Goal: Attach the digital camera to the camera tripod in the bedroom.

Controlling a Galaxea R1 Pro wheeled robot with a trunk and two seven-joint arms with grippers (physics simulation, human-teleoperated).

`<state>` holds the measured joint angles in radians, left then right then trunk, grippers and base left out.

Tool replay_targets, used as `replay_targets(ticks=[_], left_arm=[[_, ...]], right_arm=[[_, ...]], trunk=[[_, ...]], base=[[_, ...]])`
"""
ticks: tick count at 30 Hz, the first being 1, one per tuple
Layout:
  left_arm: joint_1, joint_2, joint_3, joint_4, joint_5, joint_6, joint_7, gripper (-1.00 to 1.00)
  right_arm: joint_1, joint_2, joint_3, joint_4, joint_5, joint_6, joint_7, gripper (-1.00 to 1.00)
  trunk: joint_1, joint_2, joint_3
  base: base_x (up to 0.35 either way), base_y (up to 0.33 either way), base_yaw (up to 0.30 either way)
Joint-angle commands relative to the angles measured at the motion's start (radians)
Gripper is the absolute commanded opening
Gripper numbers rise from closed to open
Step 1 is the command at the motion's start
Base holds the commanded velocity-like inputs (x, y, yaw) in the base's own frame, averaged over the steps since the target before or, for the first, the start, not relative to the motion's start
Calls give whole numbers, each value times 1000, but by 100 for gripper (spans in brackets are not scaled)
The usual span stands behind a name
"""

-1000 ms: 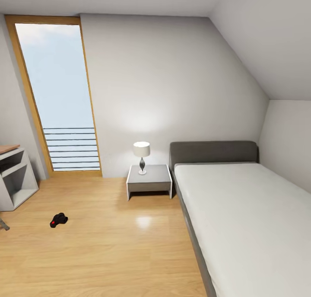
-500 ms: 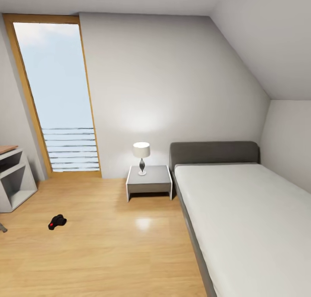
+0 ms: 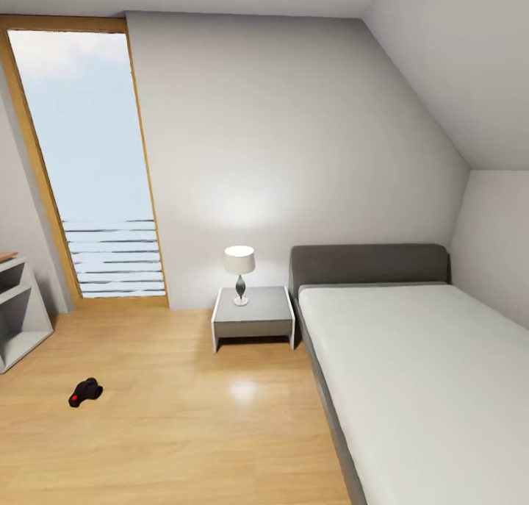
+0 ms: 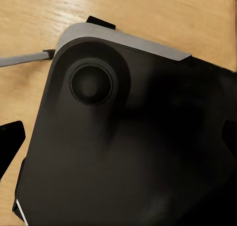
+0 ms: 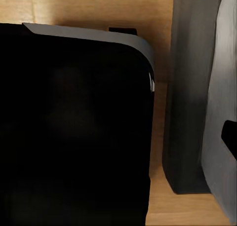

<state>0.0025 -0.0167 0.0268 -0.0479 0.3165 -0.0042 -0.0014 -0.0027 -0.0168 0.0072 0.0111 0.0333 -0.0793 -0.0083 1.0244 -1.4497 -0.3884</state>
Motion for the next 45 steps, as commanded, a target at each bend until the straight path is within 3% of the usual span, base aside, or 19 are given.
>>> replay_targets(ticks=[1, 45], left_arm=[[0, 0, 2, -1, 4, 0, 0, 100], [0, 0, 2, -1, 4, 0, 0, 100]], right_arm=[[0, 0, 0, 1, 3, -5, -1, 100], [0, 3, -2, 1, 4, -5, -9, 100]], trunk=[[1, 0, -1], [1, 0, -1]], base=[[319, 0, 0], [321, 0, 0]])
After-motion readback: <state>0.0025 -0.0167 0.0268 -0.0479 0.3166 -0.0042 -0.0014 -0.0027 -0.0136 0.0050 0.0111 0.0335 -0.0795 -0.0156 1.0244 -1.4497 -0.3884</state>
